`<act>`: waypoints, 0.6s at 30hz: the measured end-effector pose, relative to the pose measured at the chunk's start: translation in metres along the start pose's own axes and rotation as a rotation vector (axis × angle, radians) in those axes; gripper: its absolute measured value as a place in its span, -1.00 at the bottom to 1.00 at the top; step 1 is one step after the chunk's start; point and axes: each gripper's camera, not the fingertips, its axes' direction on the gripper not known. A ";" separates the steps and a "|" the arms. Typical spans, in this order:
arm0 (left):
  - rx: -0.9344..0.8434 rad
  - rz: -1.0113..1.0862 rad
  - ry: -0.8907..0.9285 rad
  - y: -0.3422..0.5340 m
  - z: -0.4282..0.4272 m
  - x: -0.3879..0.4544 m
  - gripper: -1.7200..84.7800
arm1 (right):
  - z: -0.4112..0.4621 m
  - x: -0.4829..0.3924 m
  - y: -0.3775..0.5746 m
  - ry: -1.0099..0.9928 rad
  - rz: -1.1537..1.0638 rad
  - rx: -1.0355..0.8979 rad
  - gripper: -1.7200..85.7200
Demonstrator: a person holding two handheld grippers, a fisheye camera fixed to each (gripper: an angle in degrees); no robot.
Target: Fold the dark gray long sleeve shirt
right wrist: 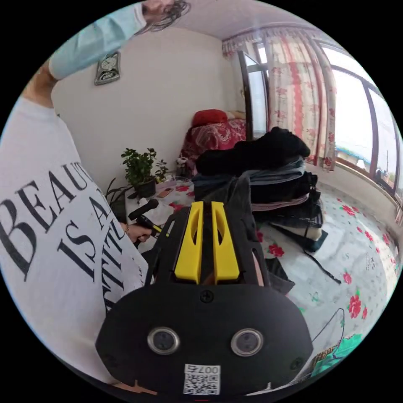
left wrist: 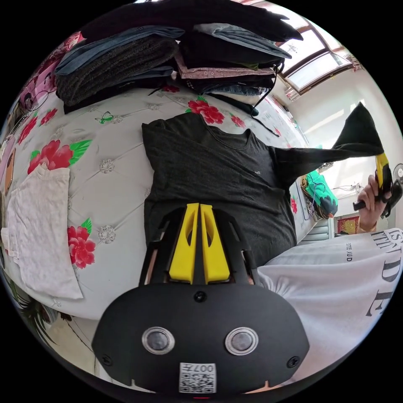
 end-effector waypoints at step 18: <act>-0.166 0.003 -0.080 -0.018 0.066 -0.017 -0.83 | 0.134 0.085 0.059 0.193 0.158 -0.791 -0.90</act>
